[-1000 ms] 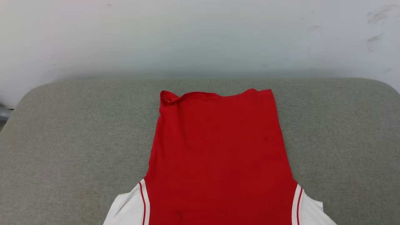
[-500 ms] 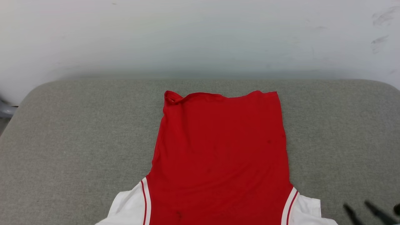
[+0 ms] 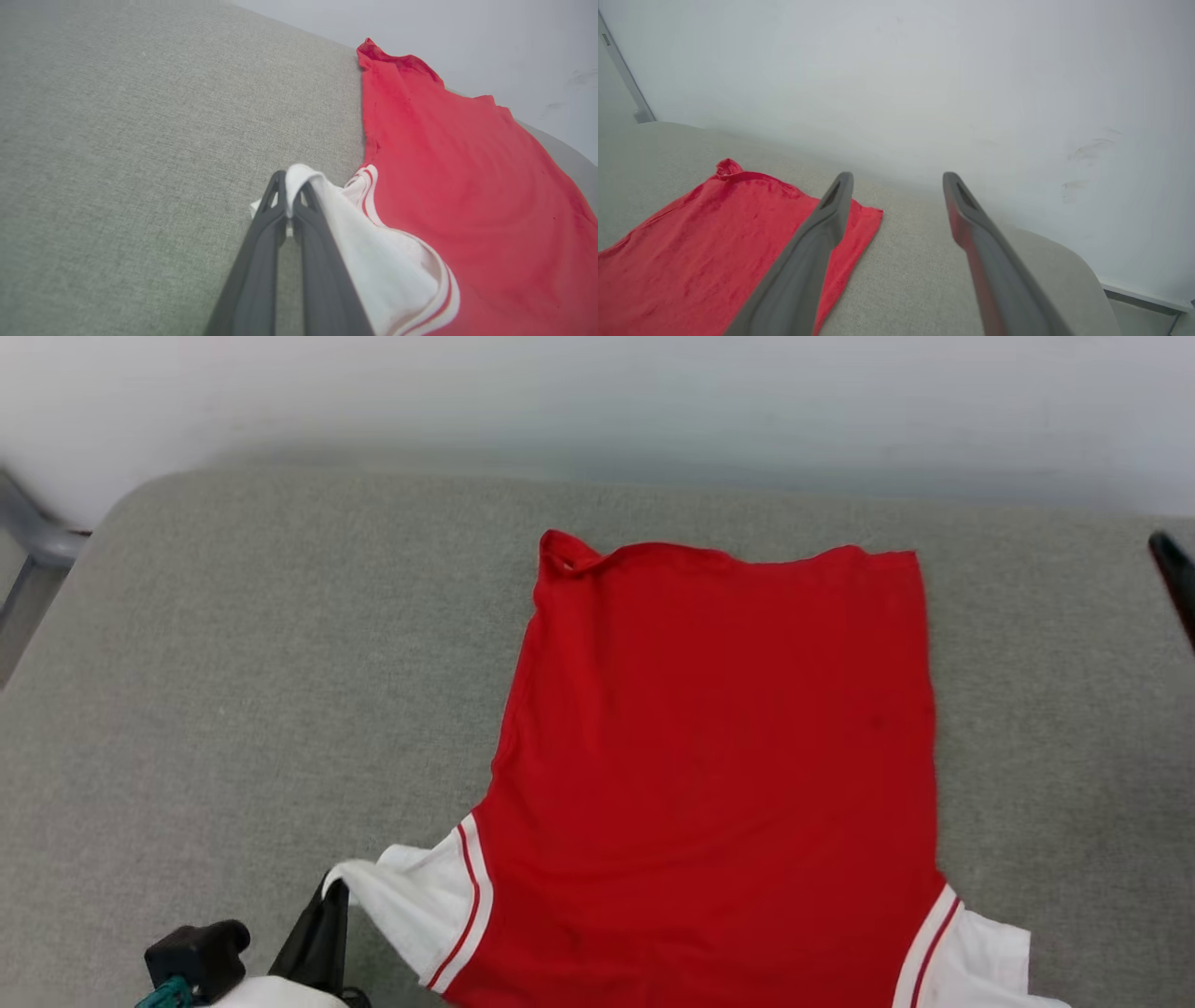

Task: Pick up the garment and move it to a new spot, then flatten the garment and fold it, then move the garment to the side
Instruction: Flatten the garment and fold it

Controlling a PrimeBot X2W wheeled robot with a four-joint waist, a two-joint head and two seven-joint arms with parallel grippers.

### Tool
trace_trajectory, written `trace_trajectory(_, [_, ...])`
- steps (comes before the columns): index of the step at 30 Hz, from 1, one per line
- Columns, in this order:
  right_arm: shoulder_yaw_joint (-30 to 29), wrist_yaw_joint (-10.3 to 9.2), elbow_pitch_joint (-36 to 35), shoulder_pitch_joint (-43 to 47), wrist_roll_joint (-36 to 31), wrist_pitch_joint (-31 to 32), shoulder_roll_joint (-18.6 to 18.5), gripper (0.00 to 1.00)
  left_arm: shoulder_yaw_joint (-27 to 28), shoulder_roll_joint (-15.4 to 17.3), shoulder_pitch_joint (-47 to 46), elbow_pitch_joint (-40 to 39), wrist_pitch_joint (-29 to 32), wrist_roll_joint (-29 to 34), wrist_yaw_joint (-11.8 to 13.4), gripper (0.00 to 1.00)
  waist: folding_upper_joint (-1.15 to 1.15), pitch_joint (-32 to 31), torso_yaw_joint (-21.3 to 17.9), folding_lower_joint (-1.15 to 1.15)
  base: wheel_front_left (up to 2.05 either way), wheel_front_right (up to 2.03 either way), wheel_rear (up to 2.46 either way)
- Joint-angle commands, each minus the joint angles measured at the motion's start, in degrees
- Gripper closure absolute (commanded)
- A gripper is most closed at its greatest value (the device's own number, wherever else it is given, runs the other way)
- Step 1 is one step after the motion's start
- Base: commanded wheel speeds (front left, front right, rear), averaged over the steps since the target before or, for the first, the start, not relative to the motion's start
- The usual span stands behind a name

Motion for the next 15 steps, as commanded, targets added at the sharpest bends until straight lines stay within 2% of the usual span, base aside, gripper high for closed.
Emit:
trace_trajectory(1, [1.1,-0.06,1.3,-4.9,0.0,2.6,-1.0,0.00,-0.1,-0.6,-1.9,-0.6,-0.1,0.8,-0.4,1.00,0.00,4.5,3.2,-0.01,0.00,0.00,0.00])
trace_trajectory(7, [6.5,-0.07,10.7,-22.3,-0.2,17.0,-2.7,0.00,-0.2,-3.2,-6.4,-1.4,-0.2,3.3,-2.0,1.00,0.00,10.8,6.8,-0.01,0.00,0.00,0.00])
trace_trajectory(12, [12.1,-0.06,18.4,-32.2,-0.5,34.0,-4.2,0.00,0.0,-5.8,-9.0,-1.4,-0.2,5.5,-3.7,1.00,0.00,15.2,9.3,-0.01,0.00,0.00,0.00])
trace_trajectory(15, [14.4,-0.06,21.8,-36.3,-1.0,41.8,-4.4,0.00,0.5,-7.4,-10.3,-1.1,-0.2,6.6,-4.8,1.00,0.00,17.4,10.4,-0.01,0.00,0.00,0.00])
